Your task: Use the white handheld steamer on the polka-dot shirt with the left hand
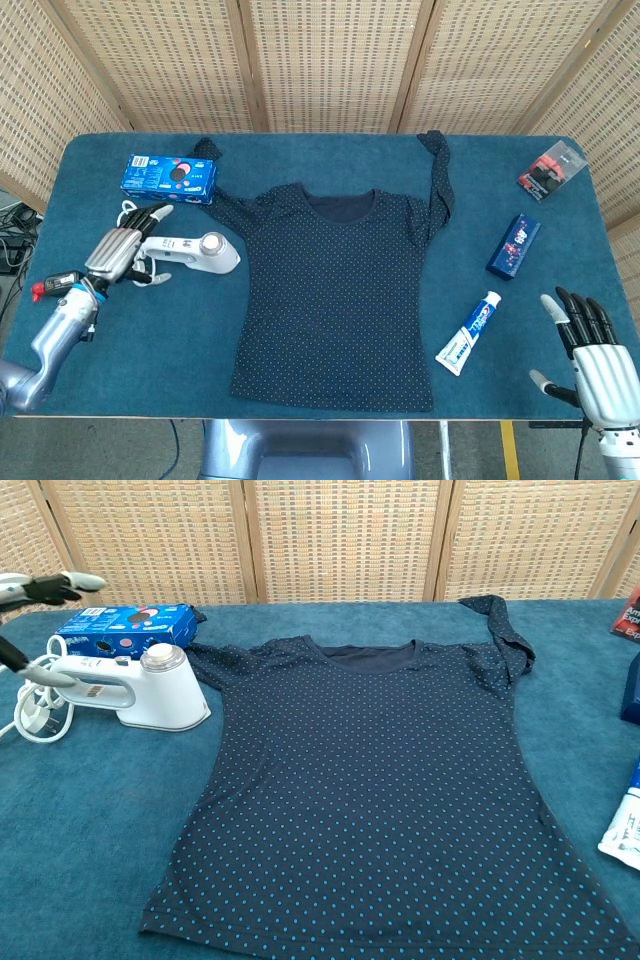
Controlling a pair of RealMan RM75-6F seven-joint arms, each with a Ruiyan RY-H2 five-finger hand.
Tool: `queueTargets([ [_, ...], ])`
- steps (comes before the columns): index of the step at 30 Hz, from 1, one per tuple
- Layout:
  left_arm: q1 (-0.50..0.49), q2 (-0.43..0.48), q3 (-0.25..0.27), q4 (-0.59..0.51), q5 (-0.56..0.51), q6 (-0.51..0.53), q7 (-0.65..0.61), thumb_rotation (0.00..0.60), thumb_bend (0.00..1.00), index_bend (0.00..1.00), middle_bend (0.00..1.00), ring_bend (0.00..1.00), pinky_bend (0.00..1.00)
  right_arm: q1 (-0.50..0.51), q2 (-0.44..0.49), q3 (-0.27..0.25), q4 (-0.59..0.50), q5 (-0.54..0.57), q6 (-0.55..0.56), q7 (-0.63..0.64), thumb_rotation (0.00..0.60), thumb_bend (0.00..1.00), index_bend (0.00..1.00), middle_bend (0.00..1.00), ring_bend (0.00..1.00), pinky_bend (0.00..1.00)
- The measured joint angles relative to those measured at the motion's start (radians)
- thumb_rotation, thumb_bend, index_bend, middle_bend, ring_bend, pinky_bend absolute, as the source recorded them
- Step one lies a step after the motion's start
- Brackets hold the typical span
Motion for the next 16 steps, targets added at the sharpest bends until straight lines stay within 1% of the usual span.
queueTargets([
  [3, 0.041, 0.038, 0.001, -0.070, -0.010, 0.056, 0.081, 0.600, 0.00, 0.00, 0.00, 0.00, 0.00, -0.002, 0.000, 0.001, 0.005, 0.002, 0.002, -0.002, 0.600, 0.00, 0.00, 0.00, 0.00, 0.00],
  [6, 0.096, 0.075, 0.003, -0.168, -0.025, 0.133, 0.179, 0.600, 0.00, 0.00, 0.00, 0.00, 0.00, -0.001, 0.000, 0.001, 0.012, 0.007, -0.003, -0.013, 0.600, 0.00, 0.00, 0.00, 0.00, 0.00],
  [13, 0.262, 0.159, 0.027, -0.452, -0.072, 0.349, 0.462, 0.600, 0.00, 0.00, 0.00, 0.00, 0.00, -0.002, -0.009, 0.008, 0.027, 0.024, -0.004, -0.028, 0.600, 0.00, 0.00, 0.00, 0.00, 0.00],
  [16, 0.339, 0.187, 0.047, -0.547, -0.082, 0.440, 0.544, 0.600, 0.00, 0.00, 0.00, 0.00, 0.00, -0.005, -0.008, 0.010, 0.026, 0.023, 0.006, -0.025, 0.600, 0.00, 0.00, 0.00, 0.00, 0.00],
])
